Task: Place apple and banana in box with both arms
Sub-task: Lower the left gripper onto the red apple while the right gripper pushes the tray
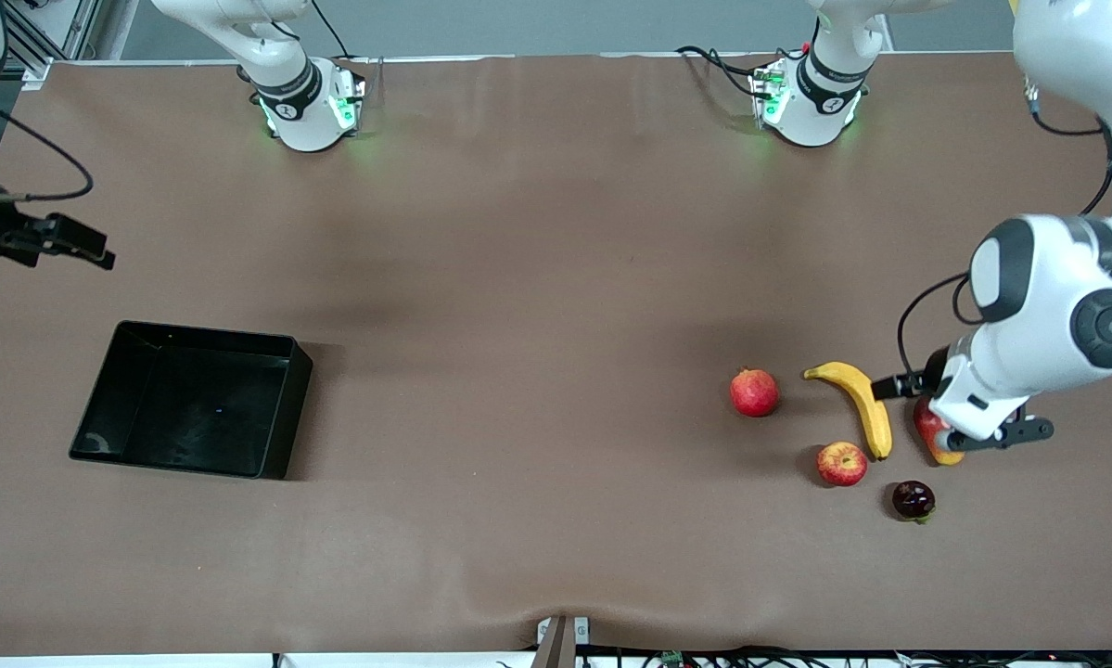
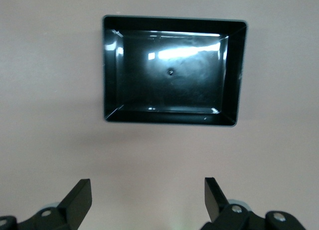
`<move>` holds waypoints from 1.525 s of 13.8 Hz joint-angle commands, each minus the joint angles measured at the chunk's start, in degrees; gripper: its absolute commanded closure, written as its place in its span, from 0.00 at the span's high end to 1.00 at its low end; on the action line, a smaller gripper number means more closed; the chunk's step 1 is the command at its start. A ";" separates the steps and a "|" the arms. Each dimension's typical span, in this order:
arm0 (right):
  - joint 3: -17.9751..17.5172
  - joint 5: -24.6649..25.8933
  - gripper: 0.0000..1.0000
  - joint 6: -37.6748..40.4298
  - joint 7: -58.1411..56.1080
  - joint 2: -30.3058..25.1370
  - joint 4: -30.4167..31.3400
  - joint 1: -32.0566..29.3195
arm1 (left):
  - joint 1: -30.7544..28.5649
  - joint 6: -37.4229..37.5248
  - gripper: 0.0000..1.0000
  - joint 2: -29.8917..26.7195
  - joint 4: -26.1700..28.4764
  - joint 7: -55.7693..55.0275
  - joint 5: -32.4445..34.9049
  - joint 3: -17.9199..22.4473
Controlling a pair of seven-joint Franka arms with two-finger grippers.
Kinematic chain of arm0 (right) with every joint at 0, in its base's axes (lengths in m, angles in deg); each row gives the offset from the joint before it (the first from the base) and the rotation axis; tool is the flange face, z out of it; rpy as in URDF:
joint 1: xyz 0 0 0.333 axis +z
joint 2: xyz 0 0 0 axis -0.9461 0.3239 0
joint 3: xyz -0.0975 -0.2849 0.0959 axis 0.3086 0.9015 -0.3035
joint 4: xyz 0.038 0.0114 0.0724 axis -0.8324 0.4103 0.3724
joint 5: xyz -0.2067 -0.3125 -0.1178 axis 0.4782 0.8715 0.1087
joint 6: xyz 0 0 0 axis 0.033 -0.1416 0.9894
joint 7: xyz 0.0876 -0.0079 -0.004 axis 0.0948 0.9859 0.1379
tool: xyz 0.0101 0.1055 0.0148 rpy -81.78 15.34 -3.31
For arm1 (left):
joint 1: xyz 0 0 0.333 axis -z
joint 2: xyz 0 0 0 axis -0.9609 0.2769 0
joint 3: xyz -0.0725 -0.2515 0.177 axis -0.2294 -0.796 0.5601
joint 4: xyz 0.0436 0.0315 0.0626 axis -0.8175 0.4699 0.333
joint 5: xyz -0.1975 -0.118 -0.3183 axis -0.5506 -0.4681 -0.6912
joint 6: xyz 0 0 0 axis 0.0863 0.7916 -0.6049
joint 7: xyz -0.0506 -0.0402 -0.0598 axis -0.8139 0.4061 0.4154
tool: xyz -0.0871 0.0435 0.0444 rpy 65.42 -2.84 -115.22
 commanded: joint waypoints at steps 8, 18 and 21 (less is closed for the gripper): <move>-0.51 0.68 1.00 -23.62 -10.03 10.12 9.95 -9.11 | 2.29 -5.33 1.00 11.26 -10.69 -0.88 -2.00 -0.69; -0.60 0.59 1.00 -40.76 -17.08 26.56 9.86 -15.18 | 3.88 -7.52 1.00 18.55 -14.65 3.25 -1.20 0.01; -0.60 0.07 1.00 -42.00 -16.99 29.29 9.60 -15.89 | 3.96 -8.49 1.00 19.61 -14.65 3.42 -1.12 0.01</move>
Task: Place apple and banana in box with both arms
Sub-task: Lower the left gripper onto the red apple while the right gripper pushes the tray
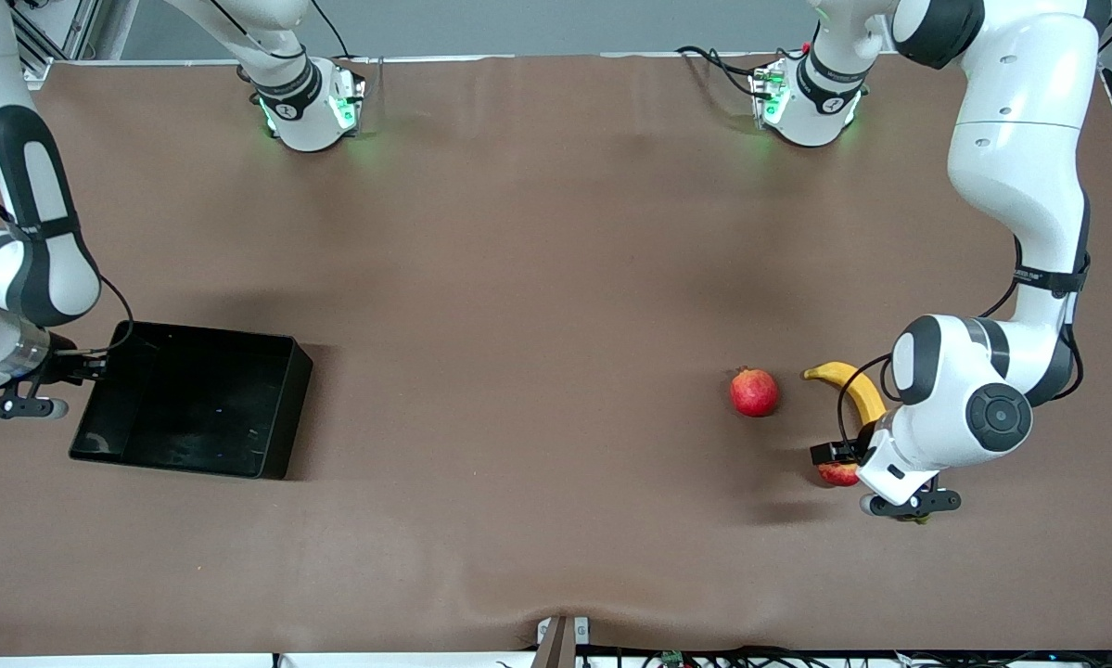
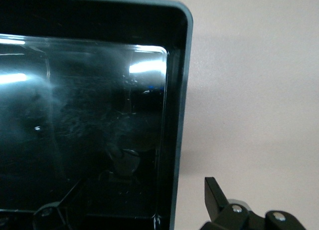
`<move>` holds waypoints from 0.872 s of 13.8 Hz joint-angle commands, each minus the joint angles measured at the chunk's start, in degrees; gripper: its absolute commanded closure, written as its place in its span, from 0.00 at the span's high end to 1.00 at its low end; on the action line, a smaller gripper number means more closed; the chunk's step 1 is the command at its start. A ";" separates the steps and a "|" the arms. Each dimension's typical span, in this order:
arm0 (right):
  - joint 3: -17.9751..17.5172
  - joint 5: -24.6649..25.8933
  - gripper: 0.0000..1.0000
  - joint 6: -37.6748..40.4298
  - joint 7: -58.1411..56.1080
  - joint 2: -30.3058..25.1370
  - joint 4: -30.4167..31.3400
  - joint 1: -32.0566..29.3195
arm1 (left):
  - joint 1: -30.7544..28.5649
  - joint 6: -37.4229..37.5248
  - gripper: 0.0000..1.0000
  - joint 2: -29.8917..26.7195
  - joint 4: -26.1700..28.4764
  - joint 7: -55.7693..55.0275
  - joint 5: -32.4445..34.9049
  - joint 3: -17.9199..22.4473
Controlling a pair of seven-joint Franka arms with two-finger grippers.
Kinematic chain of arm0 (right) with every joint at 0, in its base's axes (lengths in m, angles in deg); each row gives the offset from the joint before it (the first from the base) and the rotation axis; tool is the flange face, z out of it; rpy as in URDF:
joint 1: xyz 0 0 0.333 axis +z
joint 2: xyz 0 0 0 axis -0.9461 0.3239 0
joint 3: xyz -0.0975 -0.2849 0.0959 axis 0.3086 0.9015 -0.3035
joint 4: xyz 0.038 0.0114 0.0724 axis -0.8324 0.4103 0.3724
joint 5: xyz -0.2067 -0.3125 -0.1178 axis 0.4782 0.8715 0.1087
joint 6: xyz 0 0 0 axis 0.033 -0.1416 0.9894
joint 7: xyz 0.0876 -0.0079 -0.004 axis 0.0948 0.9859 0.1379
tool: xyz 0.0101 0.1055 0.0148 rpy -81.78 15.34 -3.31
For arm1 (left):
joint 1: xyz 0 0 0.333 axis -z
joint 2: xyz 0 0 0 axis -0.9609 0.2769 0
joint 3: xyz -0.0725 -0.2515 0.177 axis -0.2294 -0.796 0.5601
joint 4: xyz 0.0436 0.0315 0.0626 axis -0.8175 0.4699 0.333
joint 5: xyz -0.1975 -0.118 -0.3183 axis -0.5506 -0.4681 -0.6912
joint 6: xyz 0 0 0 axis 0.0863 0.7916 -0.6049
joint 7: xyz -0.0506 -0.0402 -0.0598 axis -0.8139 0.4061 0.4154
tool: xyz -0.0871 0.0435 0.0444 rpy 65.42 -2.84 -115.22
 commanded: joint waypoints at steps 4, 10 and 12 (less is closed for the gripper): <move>-1.03 -0.26 0.32 -3.88 -0.56 4.35 -1.35 -2.34 | 1.59 -3.23 1.00 2.71 -1.52 0.69 2.97 0.43; -1.12 -0.26 0.00 -4.33 -0.56 4.79 -1.79 -2.42 | 1.59 -3.23 1.00 2.72 -1.44 0.69 7.37 0.43; -1.12 -0.26 0.00 -4.24 -0.73 4.71 -2.58 -2.42 | 1.50 -3.23 1.00 2.45 -1.35 0.77 7.46 0.43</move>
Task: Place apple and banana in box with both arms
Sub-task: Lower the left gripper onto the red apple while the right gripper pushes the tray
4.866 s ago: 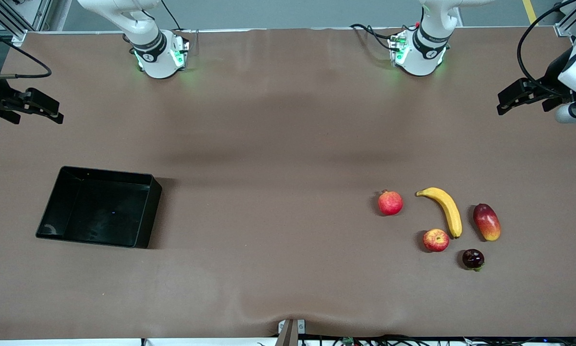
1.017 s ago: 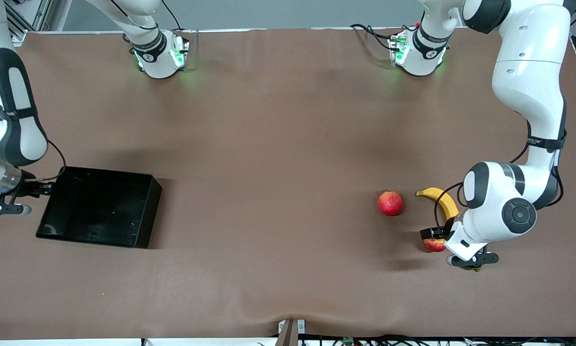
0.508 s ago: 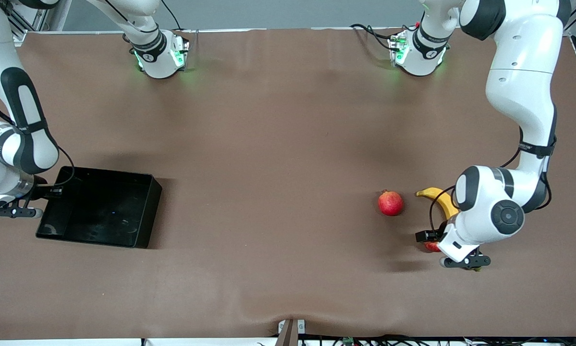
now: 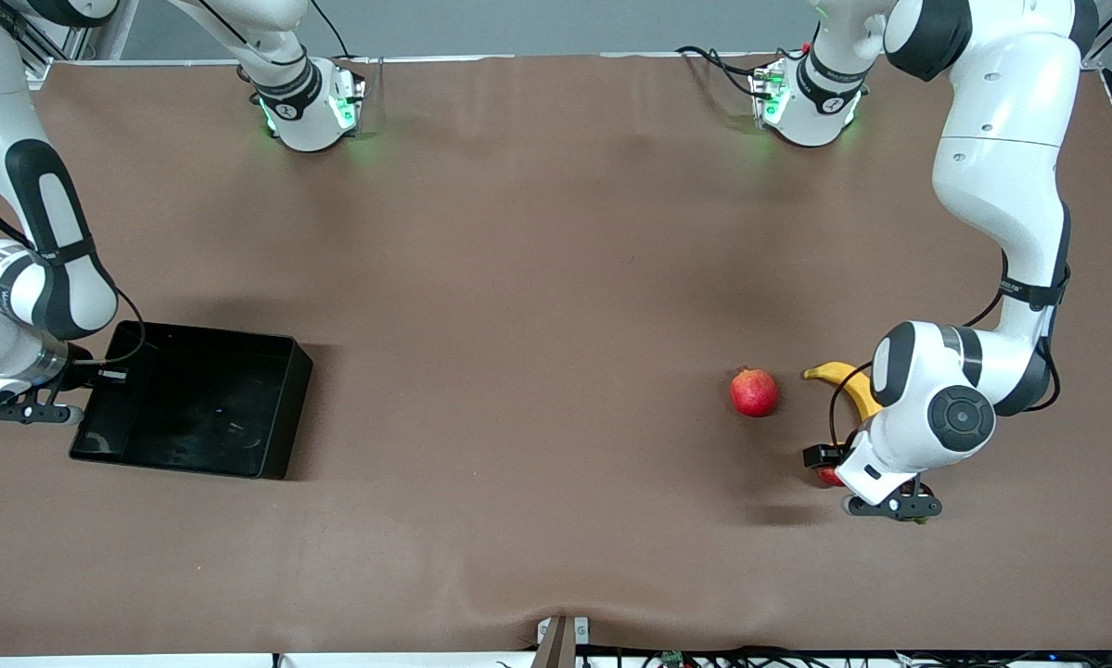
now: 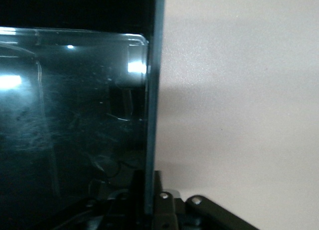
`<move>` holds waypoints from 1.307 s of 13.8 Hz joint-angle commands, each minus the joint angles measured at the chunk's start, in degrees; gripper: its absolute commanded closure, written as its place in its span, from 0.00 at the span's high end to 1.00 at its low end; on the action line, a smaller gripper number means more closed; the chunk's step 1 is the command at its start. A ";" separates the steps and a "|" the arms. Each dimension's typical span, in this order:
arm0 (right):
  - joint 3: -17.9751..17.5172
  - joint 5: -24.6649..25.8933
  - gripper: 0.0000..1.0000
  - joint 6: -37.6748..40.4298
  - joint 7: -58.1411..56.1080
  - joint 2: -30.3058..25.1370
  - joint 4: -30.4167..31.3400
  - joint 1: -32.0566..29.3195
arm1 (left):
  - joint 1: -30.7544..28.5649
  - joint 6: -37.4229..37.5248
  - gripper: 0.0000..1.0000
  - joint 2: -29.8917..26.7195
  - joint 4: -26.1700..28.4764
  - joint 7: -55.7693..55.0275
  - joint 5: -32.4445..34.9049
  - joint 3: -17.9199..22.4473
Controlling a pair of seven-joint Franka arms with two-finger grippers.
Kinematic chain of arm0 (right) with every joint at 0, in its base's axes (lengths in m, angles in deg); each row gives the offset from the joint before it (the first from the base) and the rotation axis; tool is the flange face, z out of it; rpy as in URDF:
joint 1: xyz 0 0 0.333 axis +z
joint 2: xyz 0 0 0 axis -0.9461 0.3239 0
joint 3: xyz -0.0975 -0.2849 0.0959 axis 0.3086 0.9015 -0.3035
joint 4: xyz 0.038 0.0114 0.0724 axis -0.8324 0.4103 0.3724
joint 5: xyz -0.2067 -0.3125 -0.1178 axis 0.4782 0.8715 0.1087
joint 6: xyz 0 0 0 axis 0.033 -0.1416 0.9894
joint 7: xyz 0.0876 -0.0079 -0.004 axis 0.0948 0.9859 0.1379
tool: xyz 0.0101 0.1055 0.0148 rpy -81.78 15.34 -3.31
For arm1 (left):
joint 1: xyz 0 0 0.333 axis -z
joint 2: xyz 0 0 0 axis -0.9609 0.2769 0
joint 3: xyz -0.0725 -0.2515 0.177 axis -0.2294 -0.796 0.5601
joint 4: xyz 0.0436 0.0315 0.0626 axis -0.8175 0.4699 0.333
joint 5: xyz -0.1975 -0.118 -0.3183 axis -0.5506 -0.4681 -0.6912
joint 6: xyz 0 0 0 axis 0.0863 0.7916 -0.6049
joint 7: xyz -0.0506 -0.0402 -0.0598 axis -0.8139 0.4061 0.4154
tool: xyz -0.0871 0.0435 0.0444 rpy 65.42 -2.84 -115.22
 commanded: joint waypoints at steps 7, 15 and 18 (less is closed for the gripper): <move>-3.20 -0.04 0.00 4.54 -0.99 -5.48 -2.01 -0.19 | -0.20 -0.50 1.00 2.21 -1.01 0.86 1.79 0.45; -10.77 -6.98 0.00 19.65 4.87 -14.27 -1.66 2.34 | 0.24 3.96 0.00 -0.77 -1.36 1.91 5.58 0.27; -10.69 -6.99 0.00 22.91 14.62 -16.65 -1.39 9.27 | 0.42 9.77 0.00 -4.46 -1.45 1.21 4.52 -0.52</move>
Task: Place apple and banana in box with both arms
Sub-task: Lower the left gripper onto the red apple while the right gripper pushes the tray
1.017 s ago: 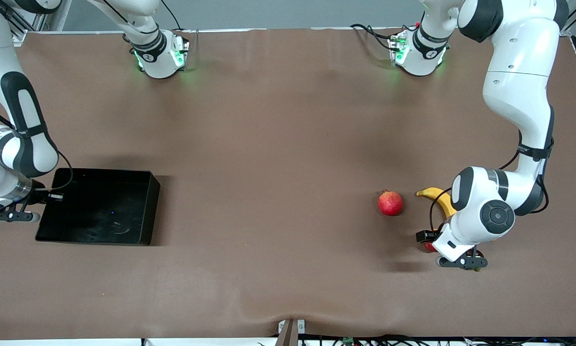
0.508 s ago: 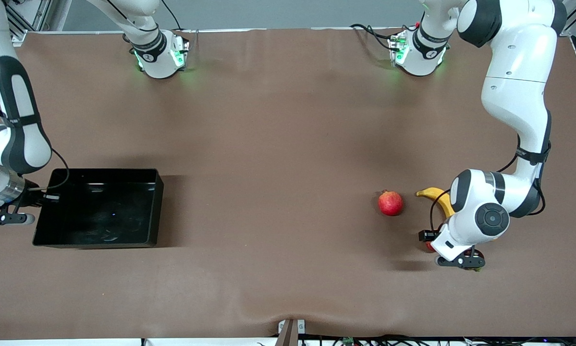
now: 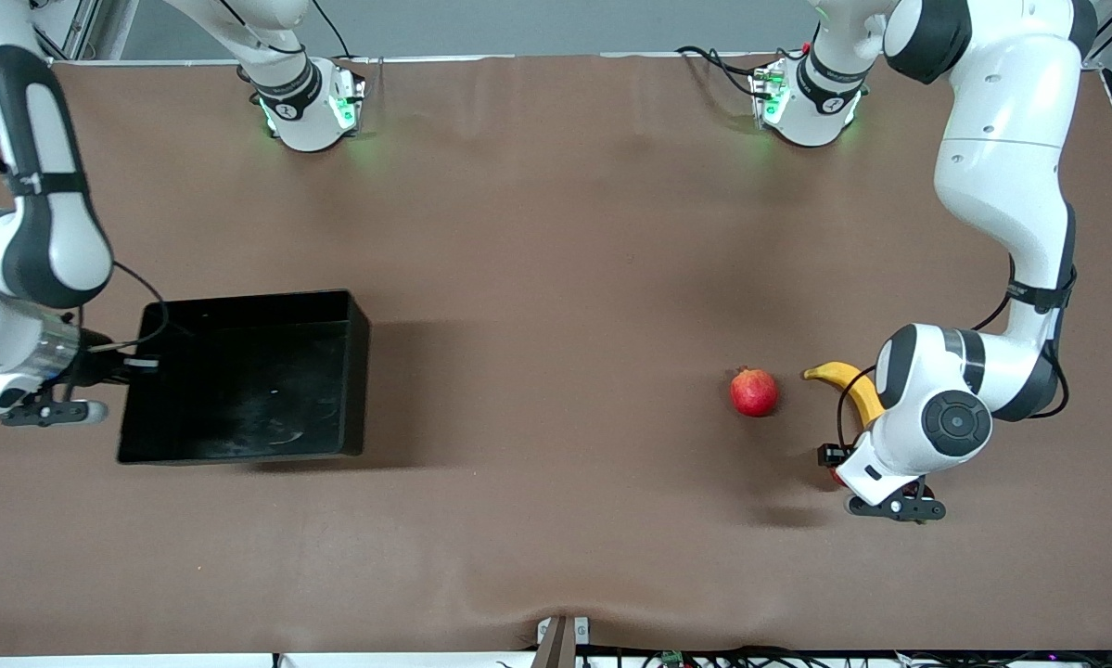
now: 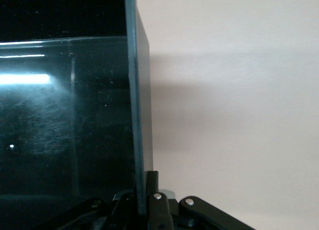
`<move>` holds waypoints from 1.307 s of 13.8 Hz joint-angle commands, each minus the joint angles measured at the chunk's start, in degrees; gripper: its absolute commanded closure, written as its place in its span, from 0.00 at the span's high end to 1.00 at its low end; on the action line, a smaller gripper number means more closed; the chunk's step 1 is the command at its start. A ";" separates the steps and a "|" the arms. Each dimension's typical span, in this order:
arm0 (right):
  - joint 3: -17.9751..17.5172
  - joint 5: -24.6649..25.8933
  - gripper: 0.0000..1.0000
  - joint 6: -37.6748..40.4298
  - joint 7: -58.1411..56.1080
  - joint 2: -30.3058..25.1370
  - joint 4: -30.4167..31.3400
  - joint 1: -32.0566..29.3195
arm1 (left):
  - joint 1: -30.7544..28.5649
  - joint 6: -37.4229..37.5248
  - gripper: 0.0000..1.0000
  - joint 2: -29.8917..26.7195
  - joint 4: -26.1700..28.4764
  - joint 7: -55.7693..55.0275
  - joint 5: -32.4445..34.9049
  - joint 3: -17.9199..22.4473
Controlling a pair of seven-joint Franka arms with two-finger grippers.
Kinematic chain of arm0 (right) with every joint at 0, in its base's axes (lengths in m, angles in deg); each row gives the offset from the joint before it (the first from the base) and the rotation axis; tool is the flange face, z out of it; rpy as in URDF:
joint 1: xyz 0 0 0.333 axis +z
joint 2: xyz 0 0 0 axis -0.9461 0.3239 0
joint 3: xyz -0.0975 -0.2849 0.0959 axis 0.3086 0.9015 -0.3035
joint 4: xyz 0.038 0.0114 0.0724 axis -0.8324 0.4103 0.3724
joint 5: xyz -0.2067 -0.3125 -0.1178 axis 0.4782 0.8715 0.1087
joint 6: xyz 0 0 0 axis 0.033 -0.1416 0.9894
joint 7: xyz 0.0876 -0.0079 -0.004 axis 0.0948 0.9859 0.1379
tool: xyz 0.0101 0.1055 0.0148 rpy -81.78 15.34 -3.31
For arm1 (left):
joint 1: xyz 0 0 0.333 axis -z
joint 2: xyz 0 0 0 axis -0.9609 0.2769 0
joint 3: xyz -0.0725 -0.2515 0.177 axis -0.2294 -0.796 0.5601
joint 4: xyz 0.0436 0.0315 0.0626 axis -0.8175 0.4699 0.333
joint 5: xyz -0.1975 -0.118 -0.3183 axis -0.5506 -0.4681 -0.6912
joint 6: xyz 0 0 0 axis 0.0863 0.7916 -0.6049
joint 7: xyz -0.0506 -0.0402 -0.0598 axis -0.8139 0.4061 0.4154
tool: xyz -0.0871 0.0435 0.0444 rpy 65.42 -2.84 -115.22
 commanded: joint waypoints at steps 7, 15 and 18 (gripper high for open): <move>0.23 -1.06 0.00 -0.37 24.57 -3.41 1.46 21.32 | 0.67 13.30 0.00 -12.22 1.23 -1.98 -7.97 -1.89; 0.23 -0.97 0.00 -13.53 40.14 -1.47 7.59 37.16 | 0.85 13.56 0.00 -13.98 2.29 -9.97 -8.41 -5.48; 0.23 -0.88 0.00 -17.08 47.53 0.81 9.20 41.82 | 0.85 13.56 0.00 -14.60 2.46 -12.43 -8.50 -7.42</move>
